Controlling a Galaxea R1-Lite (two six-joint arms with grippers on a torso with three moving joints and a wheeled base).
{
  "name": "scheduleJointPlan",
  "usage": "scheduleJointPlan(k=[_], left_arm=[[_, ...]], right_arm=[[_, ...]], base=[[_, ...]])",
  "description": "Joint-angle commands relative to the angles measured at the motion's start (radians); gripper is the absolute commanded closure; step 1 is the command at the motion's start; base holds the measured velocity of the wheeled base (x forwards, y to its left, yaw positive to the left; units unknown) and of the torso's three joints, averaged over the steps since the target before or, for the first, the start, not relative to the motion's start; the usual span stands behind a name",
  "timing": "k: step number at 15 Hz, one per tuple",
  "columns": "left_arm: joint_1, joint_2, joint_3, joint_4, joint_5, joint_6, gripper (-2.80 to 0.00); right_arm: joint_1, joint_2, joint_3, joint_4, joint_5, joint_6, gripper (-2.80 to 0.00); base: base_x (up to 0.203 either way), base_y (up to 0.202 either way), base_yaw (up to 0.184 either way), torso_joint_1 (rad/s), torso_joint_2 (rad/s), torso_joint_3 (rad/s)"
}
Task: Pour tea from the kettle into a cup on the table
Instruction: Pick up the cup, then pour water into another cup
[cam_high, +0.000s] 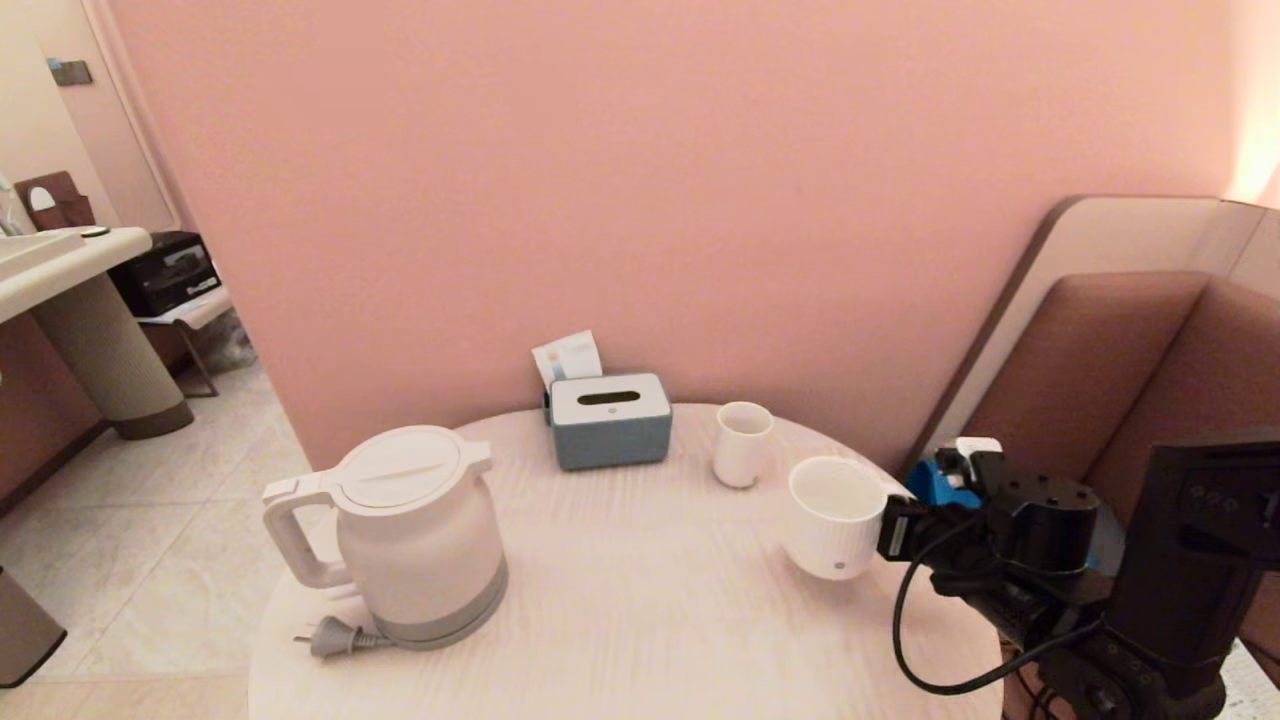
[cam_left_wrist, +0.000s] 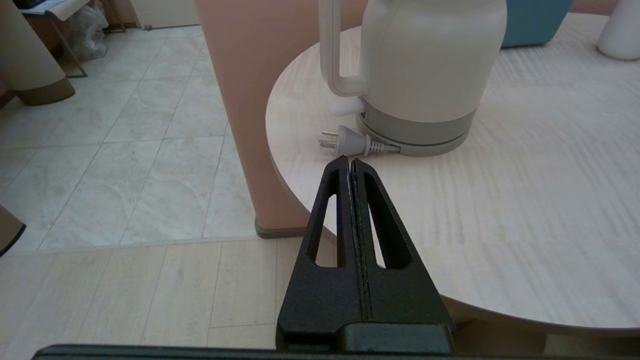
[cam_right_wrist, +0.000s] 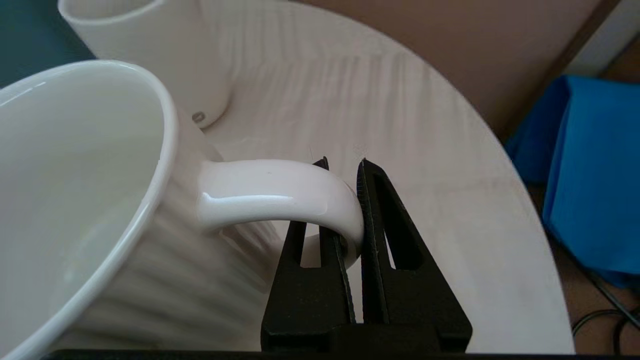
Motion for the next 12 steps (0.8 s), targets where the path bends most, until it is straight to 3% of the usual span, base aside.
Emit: scheduleJointPlan(k=[1, 5, 8, 12], left_arm=[[0.0, 0.001, 0.0, 0.001, 0.0, 0.0, 0.0], [0.0, 0.001, 0.0, 0.001, 0.0, 0.0, 0.0], [0.0, 0.001, 0.0, 0.001, 0.0, 0.0, 0.0], [0.0, 0.001, 0.0, 0.001, 0.0, 0.0, 0.0]], right_arm=[[-0.018, -0.018, -0.011, -0.039, -0.001, -0.004, 0.0], [-0.072, -0.043, -0.066, 0.001, -0.001, -0.063, 0.0], [-0.111, -0.12, -0.177, 0.186, 0.0, -0.069, 0.0], [-0.191, -0.142, -0.45, 0.431, 0.004, -0.191, 0.0]], base=[[0.0, 0.0, 0.0, 0.0, 0.0, 0.0], [0.0, 0.0, 0.0, 0.0, 0.0, 0.0], [0.0, 0.0, 0.0, 0.0, 0.0, 0.0], [0.0, 0.0, 0.0, 0.0, 0.0, 0.0]])
